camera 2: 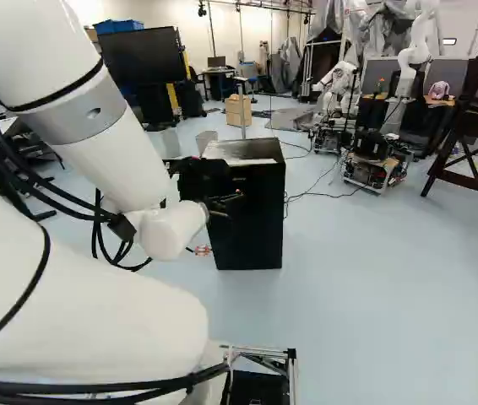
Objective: Grab a drink from the fridge
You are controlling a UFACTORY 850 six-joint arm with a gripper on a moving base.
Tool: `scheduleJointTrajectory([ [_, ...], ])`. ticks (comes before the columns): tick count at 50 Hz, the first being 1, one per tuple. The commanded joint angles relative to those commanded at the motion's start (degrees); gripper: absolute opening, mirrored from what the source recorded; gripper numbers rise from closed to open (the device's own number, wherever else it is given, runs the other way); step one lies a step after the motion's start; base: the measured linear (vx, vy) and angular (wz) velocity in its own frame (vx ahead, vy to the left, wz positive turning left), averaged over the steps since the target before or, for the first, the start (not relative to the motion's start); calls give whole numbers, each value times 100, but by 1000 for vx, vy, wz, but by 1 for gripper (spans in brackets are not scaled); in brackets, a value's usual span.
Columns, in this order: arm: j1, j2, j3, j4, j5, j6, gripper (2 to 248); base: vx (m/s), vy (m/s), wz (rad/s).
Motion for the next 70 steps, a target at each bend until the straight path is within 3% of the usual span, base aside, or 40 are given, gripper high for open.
scheduleJointTrajectory([
  [26,0,0,0,0,0,0,247,32,24,-11],
  [70,0,0,0,0,0,0,247,62,78,-7],
])
